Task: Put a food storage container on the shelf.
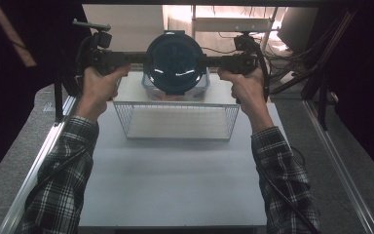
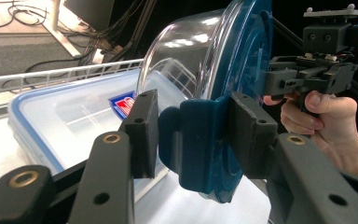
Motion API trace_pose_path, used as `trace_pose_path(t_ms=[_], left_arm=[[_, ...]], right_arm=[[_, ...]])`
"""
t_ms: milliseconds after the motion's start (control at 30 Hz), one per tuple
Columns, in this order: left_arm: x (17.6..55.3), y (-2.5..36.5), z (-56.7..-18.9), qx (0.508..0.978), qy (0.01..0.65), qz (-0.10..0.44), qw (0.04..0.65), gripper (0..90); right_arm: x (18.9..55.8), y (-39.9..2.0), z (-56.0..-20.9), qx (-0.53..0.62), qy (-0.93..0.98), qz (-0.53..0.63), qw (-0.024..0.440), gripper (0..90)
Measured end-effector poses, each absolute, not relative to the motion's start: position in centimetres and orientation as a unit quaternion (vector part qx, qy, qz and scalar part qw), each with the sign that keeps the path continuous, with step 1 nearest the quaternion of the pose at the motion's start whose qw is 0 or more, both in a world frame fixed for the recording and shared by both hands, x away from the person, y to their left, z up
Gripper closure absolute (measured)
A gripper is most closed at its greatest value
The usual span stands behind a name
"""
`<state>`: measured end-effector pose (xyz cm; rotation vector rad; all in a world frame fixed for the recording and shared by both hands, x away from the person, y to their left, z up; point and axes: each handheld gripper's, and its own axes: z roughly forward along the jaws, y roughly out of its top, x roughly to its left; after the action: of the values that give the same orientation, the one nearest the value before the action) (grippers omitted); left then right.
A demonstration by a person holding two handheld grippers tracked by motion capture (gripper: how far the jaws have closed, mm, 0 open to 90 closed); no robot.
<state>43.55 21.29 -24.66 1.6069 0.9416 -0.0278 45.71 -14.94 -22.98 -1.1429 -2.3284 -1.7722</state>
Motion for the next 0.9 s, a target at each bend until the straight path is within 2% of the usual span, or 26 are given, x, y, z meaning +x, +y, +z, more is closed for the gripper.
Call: trace_pose_path(t_ms=[367, 600, 900], left_arm=[[45.7, 21.3, -25.6, 0.676, 0.411, -0.015, 0.611, 56.5], [46.2, 21.2, -26.1, 0.678, 0.407, 0.002, 0.612, 54.3], [47.6, 21.6, -27.2, 0.649, 0.429, -0.022, 0.628, 53.7]], right_arm=[[48.2, -15.1, -23.7, -0.384, -0.726, -0.571, 0.02, 56.9], [49.1, -15.1, -23.8, -0.384, -0.724, -0.573, 0.024, 55.0], [50.5, -14.8, -23.9, -0.394, -0.715, -0.577, 0.028, 53.4]])
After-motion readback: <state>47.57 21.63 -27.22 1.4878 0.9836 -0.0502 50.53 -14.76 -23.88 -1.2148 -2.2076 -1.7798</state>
